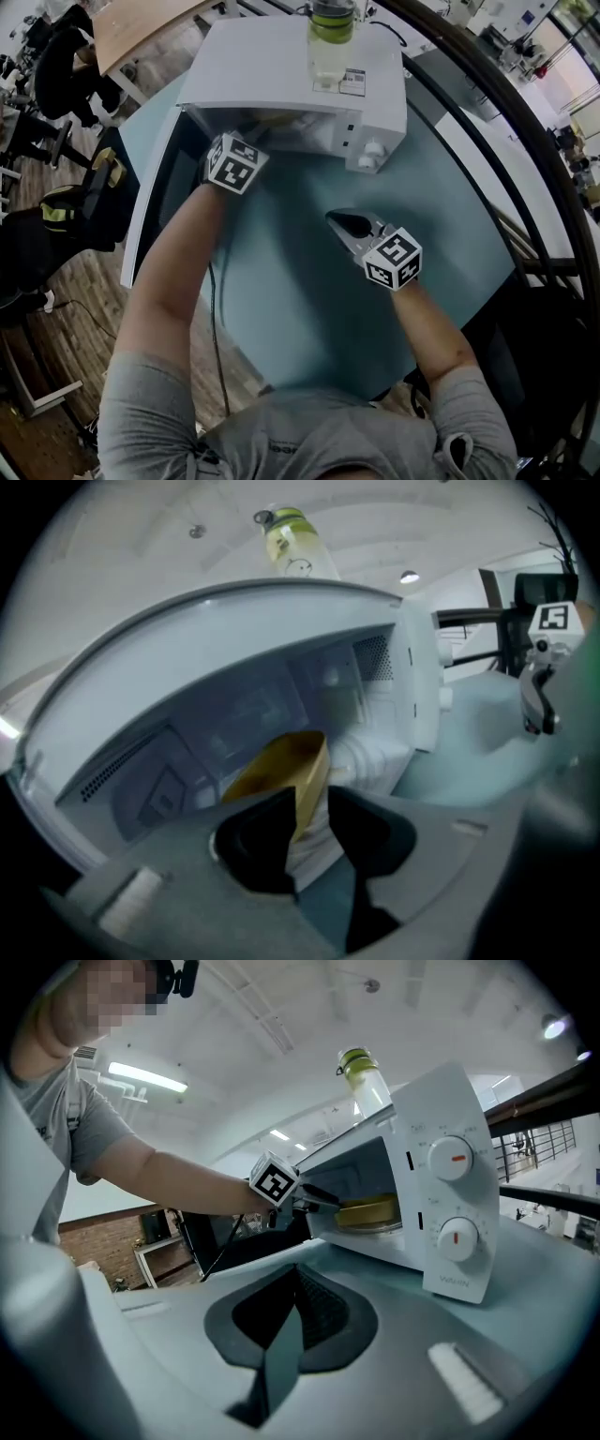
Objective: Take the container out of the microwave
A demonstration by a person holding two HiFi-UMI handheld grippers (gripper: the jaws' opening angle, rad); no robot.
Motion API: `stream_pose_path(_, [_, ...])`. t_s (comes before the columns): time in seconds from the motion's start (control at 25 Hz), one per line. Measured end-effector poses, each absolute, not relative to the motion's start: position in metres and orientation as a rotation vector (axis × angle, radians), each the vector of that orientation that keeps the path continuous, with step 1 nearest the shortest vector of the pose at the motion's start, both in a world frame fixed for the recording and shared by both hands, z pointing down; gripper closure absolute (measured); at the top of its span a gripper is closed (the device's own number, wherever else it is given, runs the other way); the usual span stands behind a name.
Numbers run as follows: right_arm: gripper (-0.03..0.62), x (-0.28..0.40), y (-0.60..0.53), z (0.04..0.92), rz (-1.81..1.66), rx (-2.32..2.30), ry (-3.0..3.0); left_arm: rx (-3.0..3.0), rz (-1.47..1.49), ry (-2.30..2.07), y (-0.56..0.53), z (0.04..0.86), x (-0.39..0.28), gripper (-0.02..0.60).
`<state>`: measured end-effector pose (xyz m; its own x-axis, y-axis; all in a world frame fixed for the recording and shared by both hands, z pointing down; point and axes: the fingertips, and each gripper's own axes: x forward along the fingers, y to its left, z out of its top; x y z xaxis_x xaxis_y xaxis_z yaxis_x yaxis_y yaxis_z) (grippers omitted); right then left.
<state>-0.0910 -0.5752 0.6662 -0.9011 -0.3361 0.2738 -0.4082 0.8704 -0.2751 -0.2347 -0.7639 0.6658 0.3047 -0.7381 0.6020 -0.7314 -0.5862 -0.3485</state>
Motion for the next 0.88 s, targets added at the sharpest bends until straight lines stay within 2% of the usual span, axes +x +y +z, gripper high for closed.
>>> stream_pose_path(0.88, [0.589, -0.081, -0.581, 0.694, 0.569, 0.577, -2.830, -2.280, -1.643, 1.159, -0.803, 0.712, -0.234, 0.468])
